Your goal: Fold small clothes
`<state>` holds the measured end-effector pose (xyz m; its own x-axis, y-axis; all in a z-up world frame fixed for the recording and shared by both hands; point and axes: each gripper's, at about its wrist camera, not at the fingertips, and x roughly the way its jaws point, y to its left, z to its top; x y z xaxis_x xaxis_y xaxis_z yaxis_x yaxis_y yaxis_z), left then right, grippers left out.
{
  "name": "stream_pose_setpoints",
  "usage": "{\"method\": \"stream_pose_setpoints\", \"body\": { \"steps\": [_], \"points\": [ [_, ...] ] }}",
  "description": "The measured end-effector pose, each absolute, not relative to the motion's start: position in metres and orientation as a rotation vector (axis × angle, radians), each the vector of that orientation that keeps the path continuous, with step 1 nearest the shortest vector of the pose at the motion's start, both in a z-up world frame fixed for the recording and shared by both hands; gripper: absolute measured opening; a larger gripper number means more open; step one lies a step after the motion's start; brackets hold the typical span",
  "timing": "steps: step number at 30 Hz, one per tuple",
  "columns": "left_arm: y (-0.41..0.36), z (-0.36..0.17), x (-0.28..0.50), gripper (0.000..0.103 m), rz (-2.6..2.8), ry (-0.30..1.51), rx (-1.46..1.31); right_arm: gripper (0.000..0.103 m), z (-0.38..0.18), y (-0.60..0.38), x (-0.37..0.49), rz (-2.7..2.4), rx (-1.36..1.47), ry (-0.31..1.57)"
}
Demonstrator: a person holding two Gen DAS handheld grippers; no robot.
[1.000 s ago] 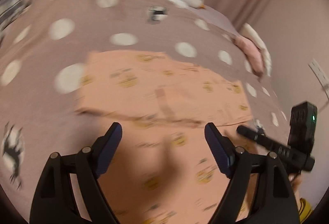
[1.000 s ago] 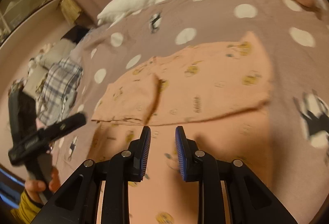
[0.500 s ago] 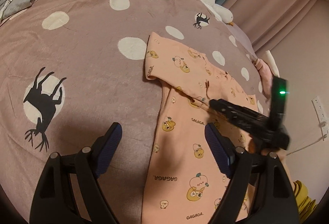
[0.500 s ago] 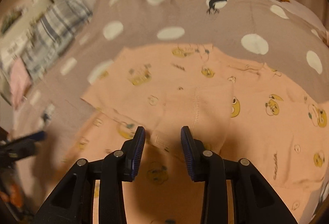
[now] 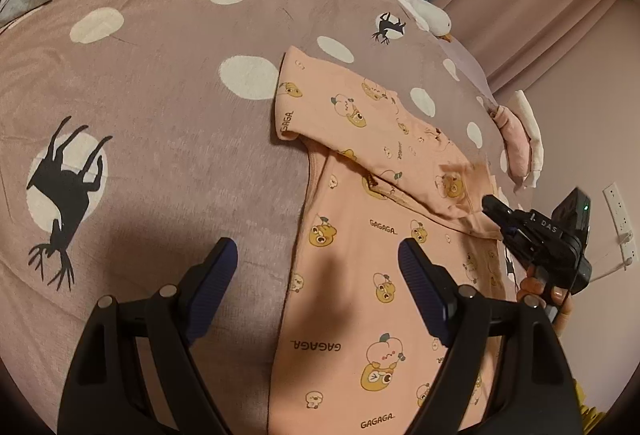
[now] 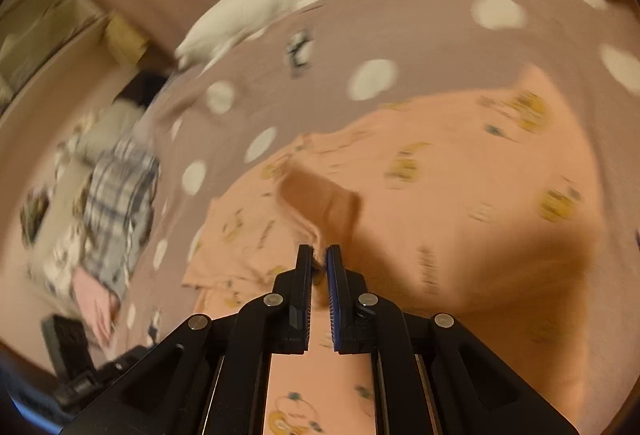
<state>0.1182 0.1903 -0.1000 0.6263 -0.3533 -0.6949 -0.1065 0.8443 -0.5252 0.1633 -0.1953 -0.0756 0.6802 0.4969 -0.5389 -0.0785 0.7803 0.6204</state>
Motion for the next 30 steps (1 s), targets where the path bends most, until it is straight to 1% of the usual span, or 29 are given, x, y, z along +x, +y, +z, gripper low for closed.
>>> {"method": "stream_pose_setpoints", "body": {
  "steps": [1, 2, 3, 4, 5, 9, 10, 12, 13, 15, 18, 21, 23, 27, 28, 29, 30],
  "points": [
    [0.19, -0.1, 0.118, 0.082, -0.149, 0.896, -0.563, 0.011, -0.081, -0.203, 0.163, 0.346, 0.643, 0.764],
    [0.19, -0.1, 0.118, 0.082, -0.148, 0.896, -0.561, 0.02, -0.085, -0.207, 0.163, 0.345, 0.671, 0.765],
    [0.189, -0.1, 0.118, 0.082, -0.146, 0.898, -0.556, 0.037, -0.089, -0.211, 0.164, 0.348, 0.701, 0.775],
    [0.189, -0.1, 0.117, 0.083, -0.144, 0.899, -0.552, 0.043, -0.094, -0.212, 0.166, 0.358, 0.738, 0.787],
    [0.189, -0.099, 0.117, 0.083, -0.141, 0.899, -0.547, 0.047, -0.099, -0.211, 0.169, 0.368, 0.762, 0.794],
    [0.187, -0.1, 0.116, 0.083, -0.134, 0.905, -0.534, 0.046, -0.104, -0.195, 0.18, 0.314, 0.7, 0.839],
    [0.187, -0.1, 0.116, 0.083, -0.132, 0.909, -0.533, 0.043, -0.102, -0.188, 0.183, 0.301, 0.674, 0.844],
    [0.185, -0.101, 0.116, 0.082, -0.131, 0.916, -0.53, 0.013, -0.095, -0.179, 0.185, 0.251, 0.575, 0.851],
    [0.184, -0.101, 0.115, 0.082, -0.129, 0.919, -0.528, 0.008, -0.091, -0.177, 0.185, 0.223, 0.528, 0.85],
    [0.182, -0.102, 0.115, 0.083, -0.129, 0.927, -0.522, 0.006, -0.077, -0.179, 0.179, 0.219, 0.482, 0.815],
    [0.179, -0.102, 0.115, 0.083, -0.131, 0.933, -0.516, 0.005, -0.043, -0.201, 0.162, 0.204, 0.467, 0.696],
    [0.177, -0.103, 0.115, 0.083, -0.136, 0.934, -0.514, 0.005, -0.03, -0.228, 0.155, 0.146, 0.458, 0.659],
    [0.174, -0.103, 0.116, 0.082, -0.138, 0.94, -0.513, 0.005, -0.035, -0.243, 0.157, 0.111, 0.437, 0.675],
    [0.168, -0.103, 0.123, 0.082, -0.15, 0.953, -0.511, 0.006, -0.062, -0.26, 0.171, 0.052, 0.399, 0.803],
    [0.166, -0.102, 0.126, 0.082, -0.153, 0.953, -0.506, 0.01, -0.066, -0.262, 0.173, 0.035, 0.397, 0.824],
    [0.164, -0.1, 0.129, 0.082, -0.157, 0.95, -0.5, 0.02, -0.068, -0.268, 0.173, -0.001, 0.396, 0.826],
    [0.161, -0.098, 0.131, 0.082, -0.163, 0.945, -0.493, 0.027, -0.066, -0.27, 0.171, -0.014, 0.401, 0.81]
  ]
}}
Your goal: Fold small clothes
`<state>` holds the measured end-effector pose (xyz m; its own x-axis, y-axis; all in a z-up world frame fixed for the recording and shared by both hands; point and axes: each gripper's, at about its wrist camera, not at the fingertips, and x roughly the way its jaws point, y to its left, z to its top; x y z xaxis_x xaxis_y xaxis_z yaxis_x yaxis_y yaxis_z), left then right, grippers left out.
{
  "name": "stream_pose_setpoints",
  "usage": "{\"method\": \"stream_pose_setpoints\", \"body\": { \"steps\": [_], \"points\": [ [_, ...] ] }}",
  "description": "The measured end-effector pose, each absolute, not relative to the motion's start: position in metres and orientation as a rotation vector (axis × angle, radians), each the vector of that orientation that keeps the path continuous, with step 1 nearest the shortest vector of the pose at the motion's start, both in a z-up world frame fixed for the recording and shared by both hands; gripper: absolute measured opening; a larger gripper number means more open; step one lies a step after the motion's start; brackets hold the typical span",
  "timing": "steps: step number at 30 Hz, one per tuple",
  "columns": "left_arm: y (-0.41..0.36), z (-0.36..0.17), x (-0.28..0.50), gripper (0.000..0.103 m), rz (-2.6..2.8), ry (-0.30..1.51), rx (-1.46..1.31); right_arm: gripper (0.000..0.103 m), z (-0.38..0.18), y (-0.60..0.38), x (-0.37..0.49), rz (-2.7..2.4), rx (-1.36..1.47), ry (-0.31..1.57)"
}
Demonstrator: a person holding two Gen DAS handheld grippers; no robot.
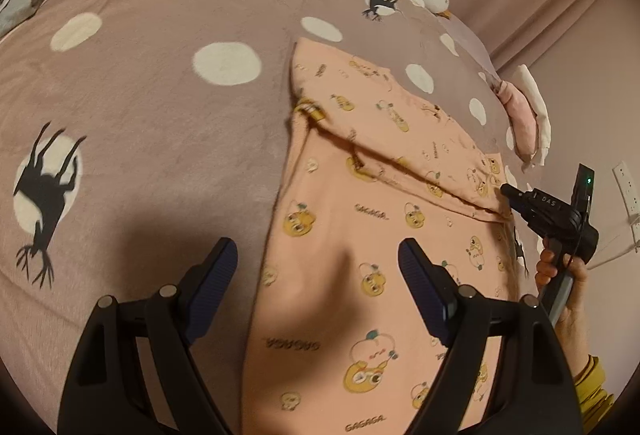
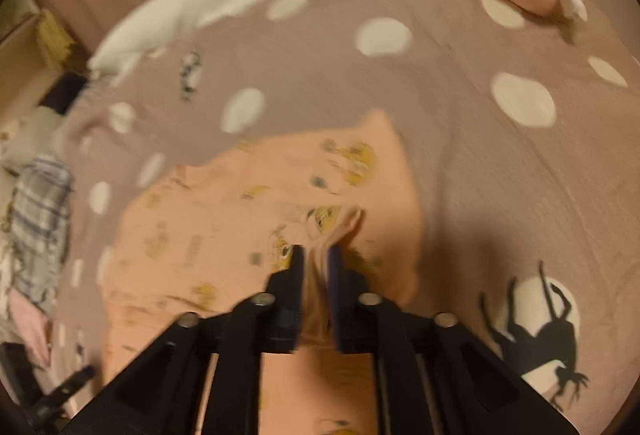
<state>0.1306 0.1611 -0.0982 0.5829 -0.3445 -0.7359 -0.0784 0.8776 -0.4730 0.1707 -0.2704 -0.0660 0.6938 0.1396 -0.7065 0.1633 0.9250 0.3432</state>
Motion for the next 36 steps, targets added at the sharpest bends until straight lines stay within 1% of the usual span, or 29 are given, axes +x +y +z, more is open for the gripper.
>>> {"method": "stream_pose_setpoints", "body": {
  "steps": [4, 6, 8, 9, 11, 12, 17, 20, 25, 26, 28, 29, 33, 36],
  "points": [
    [0.15, -0.094, 0.135, 0.082, -0.196, 0.935, -0.478, 0.027, -0.05, -0.284, 0.147, 0.02, 0.428, 0.649],
    [0.145, -0.094, 0.136, 0.081, -0.215, 0.932, -0.474, 0.027, -0.049, -0.273, 0.146, 0.091, 0.404, 0.631],
    [0.136, -0.093, 0.139, 0.081, -0.242, 0.919, -0.467, 0.025, -0.059, -0.259, 0.15, 0.142, 0.343, 0.689],
    [0.132, -0.092, 0.14, 0.081, -0.25, 0.918, -0.461, 0.023, -0.067, -0.255, 0.154, 0.147, 0.317, 0.733],
    [0.123, -0.091, 0.141, 0.08, -0.265, 0.924, -0.449, 0.023, -0.088, -0.252, 0.162, 0.11, 0.28, 0.835],
    [0.12, -0.091, 0.141, 0.08, -0.27, 0.928, -0.446, 0.022, -0.092, -0.254, 0.164, 0.093, 0.275, 0.851],
    [0.113, -0.087, 0.126, 0.081, -0.29, 0.942, -0.42, 0.022, -0.077, -0.254, 0.14, 0.114, 0.301, 0.826],
    [0.111, -0.088, 0.111, 0.081, -0.318, 0.953, -0.413, 0.023, -0.075, -0.237, 0.101, 0.167, 0.215, 0.834],
    [0.092, -0.1, 0.078, 0.08, -0.371, 0.964, -0.323, 0.023, -0.096, -0.185, 0.051, 0.219, 0.047, 0.875],
    [0.089, -0.105, 0.074, 0.079, -0.38, 0.966, -0.309, 0.023, -0.102, -0.18, 0.043, 0.216, 0.009, 0.885],
    [0.086, -0.12, 0.066, 0.07, -0.372, 1.013, -0.289, 0.023, -0.112, -0.17, 0.024, 0.203, -0.073, 0.89],
    [0.085, -0.126, 0.062, 0.07, -0.364, 1.033, -0.286, 0.023, -0.113, -0.167, 0.013, 0.196, -0.099, 0.882],
    [0.092, -0.127, 0.037, 0.07, -0.384, 1.027, -0.287, 0.023, -0.113, -0.167, -0.017, 0.218, -0.109, 0.916],
    [0.108, -0.125, 0.017, 0.071, -0.395, 1.04, -0.33, 0.023, -0.11, -0.175, -0.03, 0.247, -0.06, 0.953]
  ]
}}
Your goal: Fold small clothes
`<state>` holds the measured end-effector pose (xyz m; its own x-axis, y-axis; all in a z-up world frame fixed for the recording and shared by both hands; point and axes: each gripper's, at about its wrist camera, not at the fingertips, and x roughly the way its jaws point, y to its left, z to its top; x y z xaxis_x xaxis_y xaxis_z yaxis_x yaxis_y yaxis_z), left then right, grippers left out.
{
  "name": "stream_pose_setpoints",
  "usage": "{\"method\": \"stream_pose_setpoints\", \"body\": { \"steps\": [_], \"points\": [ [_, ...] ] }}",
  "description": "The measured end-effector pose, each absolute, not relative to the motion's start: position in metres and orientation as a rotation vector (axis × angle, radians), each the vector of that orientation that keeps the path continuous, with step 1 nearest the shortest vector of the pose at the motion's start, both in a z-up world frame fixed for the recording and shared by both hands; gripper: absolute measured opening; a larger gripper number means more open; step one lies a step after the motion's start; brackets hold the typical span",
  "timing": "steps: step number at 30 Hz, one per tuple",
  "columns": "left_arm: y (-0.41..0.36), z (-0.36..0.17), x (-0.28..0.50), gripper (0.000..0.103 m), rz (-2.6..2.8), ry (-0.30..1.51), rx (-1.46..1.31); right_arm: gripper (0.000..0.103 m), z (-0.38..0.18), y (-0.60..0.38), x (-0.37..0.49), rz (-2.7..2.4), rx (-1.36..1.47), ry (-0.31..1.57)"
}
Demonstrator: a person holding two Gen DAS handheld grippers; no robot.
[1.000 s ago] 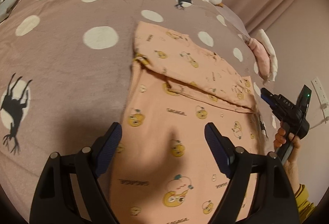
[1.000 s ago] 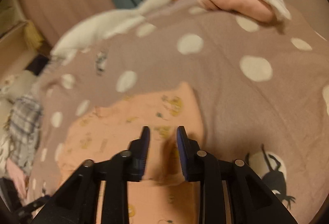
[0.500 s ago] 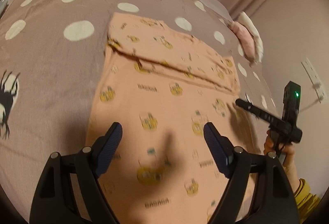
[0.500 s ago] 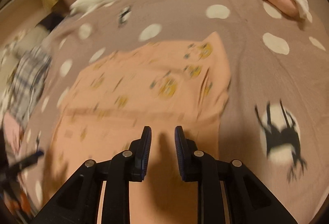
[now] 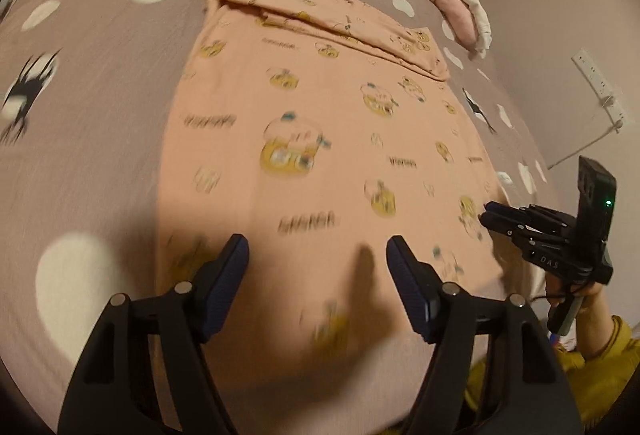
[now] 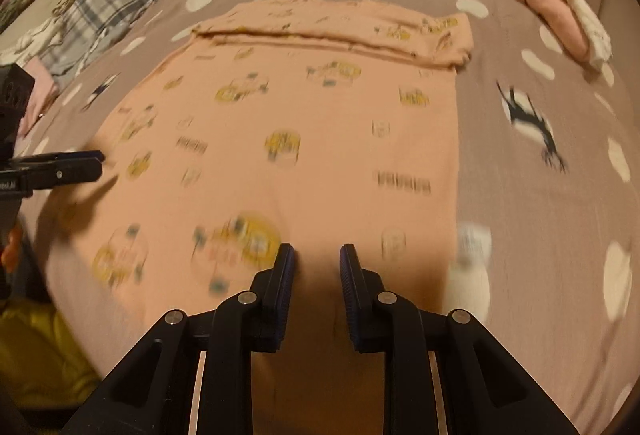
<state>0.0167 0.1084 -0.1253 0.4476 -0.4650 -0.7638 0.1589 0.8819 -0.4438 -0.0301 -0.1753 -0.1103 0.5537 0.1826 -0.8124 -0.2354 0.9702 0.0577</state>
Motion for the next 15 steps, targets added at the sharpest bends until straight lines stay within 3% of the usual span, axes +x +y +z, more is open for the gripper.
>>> {"method": "stream_pose_setpoints", "body": {
  "steps": [2, 6, 15],
  "points": [
    [0.119, -0.121, 0.005, 0.072, -0.377, 1.029, -0.359, 0.024, -0.104, -0.185, -0.041, 0.272, 0.014, 0.95],
    [0.146, -0.115, -0.004, 0.079, -0.309, 0.984, -0.435, 0.044, -0.09, -0.217, -0.046, 0.275, 0.22, 0.901],
    [0.152, -0.132, 0.009, 0.079, -0.389, 1.015, -0.605, 0.044, -0.127, -0.257, -0.036, 0.252, 0.497, 0.971]
  ]
}}
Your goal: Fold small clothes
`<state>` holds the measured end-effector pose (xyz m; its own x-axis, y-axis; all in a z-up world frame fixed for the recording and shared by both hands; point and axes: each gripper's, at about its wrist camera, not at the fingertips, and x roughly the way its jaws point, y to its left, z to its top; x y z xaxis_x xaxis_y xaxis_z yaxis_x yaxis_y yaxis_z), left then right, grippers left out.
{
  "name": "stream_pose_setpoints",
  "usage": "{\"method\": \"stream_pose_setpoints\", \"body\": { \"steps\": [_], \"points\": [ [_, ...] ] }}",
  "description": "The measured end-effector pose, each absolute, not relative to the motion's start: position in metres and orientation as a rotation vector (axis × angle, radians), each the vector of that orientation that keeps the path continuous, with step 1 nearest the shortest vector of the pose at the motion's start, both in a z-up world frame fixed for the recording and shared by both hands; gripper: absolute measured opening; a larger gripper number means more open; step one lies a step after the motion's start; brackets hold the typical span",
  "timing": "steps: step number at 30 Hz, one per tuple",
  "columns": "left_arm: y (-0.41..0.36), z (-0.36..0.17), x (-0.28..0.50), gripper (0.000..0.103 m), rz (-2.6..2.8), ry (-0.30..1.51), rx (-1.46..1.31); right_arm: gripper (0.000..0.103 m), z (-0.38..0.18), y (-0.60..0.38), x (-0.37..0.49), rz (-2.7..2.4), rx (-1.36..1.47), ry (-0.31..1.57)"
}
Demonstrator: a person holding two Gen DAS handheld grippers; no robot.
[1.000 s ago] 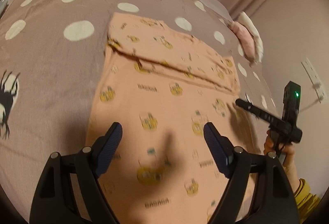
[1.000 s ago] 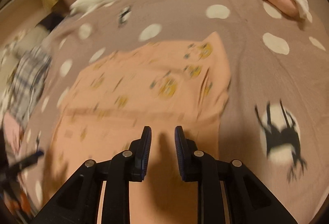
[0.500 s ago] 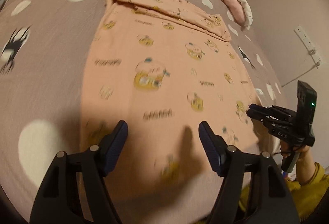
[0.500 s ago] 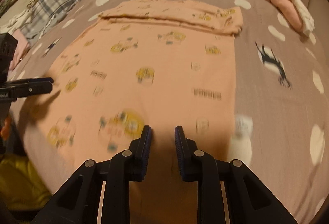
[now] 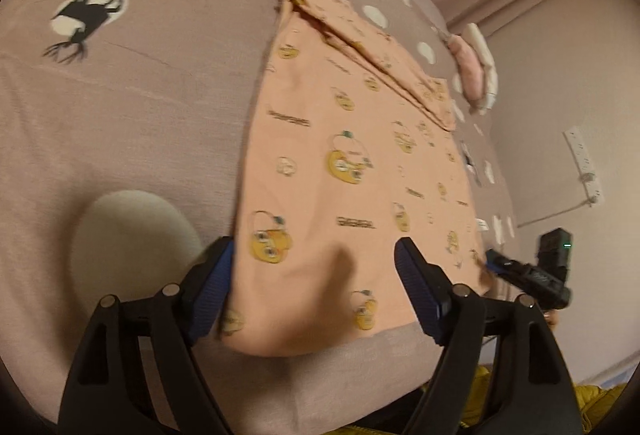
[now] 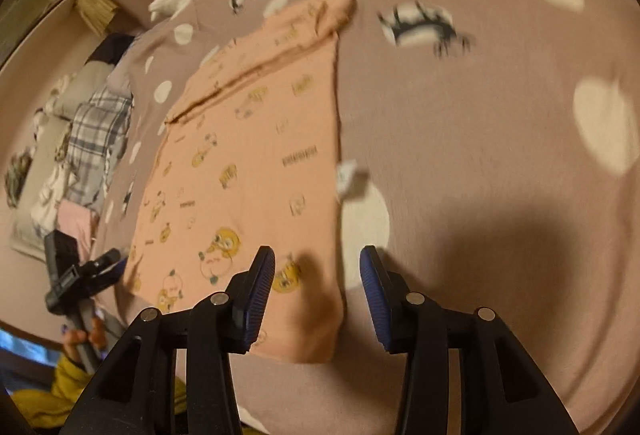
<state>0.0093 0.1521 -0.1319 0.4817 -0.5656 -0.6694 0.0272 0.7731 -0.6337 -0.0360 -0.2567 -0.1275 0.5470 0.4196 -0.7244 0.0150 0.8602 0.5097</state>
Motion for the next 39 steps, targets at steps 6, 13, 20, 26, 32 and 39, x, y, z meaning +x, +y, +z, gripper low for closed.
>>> {"method": "stream_pose_setpoints", "body": {
  "steps": [6, 13, 20, 26, 32, 39],
  "points": [
    [0.14, -0.139, 0.023, 0.079, -0.52, 1.035, -0.642, 0.044, -0.133, -0.254, -0.024, 0.356, 0.592, 0.949],
    [0.138, -0.145, 0.05, 0.075, -0.617, 1.05, -0.799, 0.044, -0.137, -0.252, 0.015, 0.412, 0.7, 0.919],
    [0.148, -0.149, 0.021, 0.053, -0.648, 1.067, -0.86, 0.037, -0.142, -0.263, -0.008, 0.454, 0.731, 0.932],
    [0.151, -0.155, 0.005, 0.035, -0.631, 1.096, -0.866, 0.028, -0.148, -0.263, -0.035, 0.453, 0.75, 0.951],
    [0.152, -0.161, 0.004, 0.01, -0.568, 1.115, -0.887, 0.015, -0.144, -0.251, -0.036, 0.397, 0.662, 0.956],
    [0.155, -0.148, 0.006, 0.008, -0.619, 1.046, -0.944, 0.007, -0.13, -0.24, -0.035, 0.438, 0.612, 0.881]
  ]
}}
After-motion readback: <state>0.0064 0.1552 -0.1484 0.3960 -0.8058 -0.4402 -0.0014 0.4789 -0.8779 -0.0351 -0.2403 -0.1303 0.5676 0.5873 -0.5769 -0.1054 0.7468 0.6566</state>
